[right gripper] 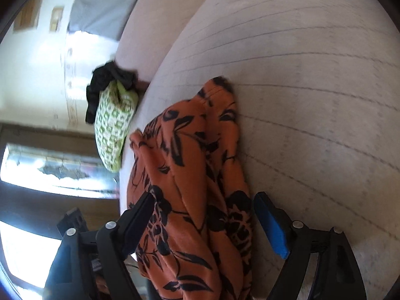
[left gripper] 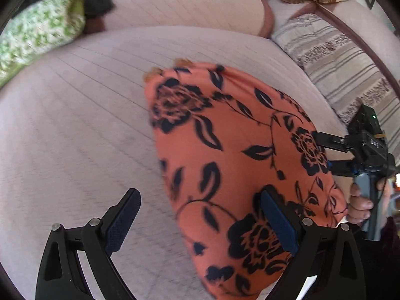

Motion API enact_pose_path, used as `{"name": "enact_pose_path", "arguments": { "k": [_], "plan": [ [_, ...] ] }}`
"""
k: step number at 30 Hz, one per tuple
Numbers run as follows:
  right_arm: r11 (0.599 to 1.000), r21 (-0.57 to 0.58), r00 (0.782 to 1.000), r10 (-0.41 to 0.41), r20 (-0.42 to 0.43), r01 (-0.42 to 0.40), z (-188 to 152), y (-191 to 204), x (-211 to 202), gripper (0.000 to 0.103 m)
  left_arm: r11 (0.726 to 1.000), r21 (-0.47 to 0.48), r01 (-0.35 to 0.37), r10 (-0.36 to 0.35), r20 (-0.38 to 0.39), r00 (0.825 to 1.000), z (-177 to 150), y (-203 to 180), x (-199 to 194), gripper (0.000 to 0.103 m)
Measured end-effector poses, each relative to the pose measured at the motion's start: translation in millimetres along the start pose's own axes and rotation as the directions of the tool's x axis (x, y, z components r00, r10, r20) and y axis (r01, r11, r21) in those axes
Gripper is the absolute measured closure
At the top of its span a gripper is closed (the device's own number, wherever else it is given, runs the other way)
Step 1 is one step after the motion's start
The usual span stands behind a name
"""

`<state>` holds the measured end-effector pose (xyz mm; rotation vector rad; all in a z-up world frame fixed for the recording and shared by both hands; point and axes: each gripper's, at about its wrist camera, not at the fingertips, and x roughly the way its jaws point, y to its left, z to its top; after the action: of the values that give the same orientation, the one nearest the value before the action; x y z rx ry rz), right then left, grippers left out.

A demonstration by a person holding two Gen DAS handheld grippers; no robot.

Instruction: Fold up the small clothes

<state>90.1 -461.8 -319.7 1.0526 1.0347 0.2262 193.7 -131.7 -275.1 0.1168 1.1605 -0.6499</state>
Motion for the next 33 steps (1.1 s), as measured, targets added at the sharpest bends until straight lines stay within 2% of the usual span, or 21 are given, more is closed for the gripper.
{"name": "enact_pose_path", "arguments": {
  "k": [2,5,6,8,10,12,13,16,19,21,26,29,33],
  "plan": [
    [1.000,-0.026,1.000,-0.007,-0.004,0.007,0.0,4.1,5.7,0.016,0.998,-0.042,0.047,-0.048,-0.017,0.999,0.1,5.1,11.8,0.006],
    [0.999,-0.052,1.000,0.002,-0.013,-0.002,1.2,10.1,14.6,0.015,0.973,-0.144,0.181,-0.189,-0.041,0.981,-0.5,17.0,28.3,0.006],
    [0.998,-0.054,1.000,0.010,-0.017,-0.011,1.8,11.9,18.0,0.015,0.964,-0.170,0.207,-0.217,-0.046,0.975,-0.7,19.5,31.9,0.006],
    [0.998,-0.059,0.999,0.024,-0.031,-0.026,2.2,15.8,25.3,0.015,0.957,-0.189,0.219,-0.229,-0.031,0.973,0.3,19.7,33.7,0.006],
    [0.997,-0.067,0.998,0.039,-0.048,-0.042,1.5,22.2,35.0,0.020,0.961,-0.185,0.208,-0.218,-0.038,0.975,2.3,15.4,35.7,0.006],
    [0.996,-0.090,0.999,0.007,-0.051,-0.012,-0.3,29.2,44.5,0.028,0.963,-0.188,0.194,-0.205,-0.041,0.978,7.4,12.4,38.0,0.009],
    [0.994,-0.107,0.999,-0.012,-0.047,0.007,-1.1,32.5,47.5,0.033,0.963,-0.196,0.187,-0.198,-0.037,0.980,8.1,11.8,37.7,0.018],
    [0.990,-0.141,0.999,-0.025,-0.030,0.021,-3.1,41.8,49.2,0.044,0.961,-0.221,0.167,-0.176,-0.023,0.984,10.2,12.5,33.3,0.034],
    [0.985,-0.172,1.000,-0.018,-0.003,0.017,-6.2,52.9,46.1,0.048,0.968,-0.209,0.141,-0.146,-0.005,0.989,13.7,6.6,24.5,0.051],
    [0.981,-0.193,1.000,-0.012,0.013,0.015,-8.5,63.0,44.6,0.048,0.974,-0.192,0.118,-0.119,0.011,0.993,16.6,0.7,16.3,0.058],
    [0.977,-0.211,0.999,0.031,0.027,-0.024,-15.3,84.3,44.2,0.048,0.985,-0.164,0.045,-0.034,0.071,0.997,25.1,-0.6,-17.9,0.060],
    [0.969,-0.242,0.997,0.062,0.035,-0.051,-21.8,102.1,47.8,0.048,0.981,-0.188,0.037,-0.018,0.099,0.995,24.6,10.9,-43.4,0.060],
    [0.951,-0.285,0.991,0.132,0.033,-0.117,-32.4,130.3,56.5,0.048,0.977,-0.213,-0.008,0.037,0.134,0.990,12.4,27.7,-76.8,0.060]
  ]
}}
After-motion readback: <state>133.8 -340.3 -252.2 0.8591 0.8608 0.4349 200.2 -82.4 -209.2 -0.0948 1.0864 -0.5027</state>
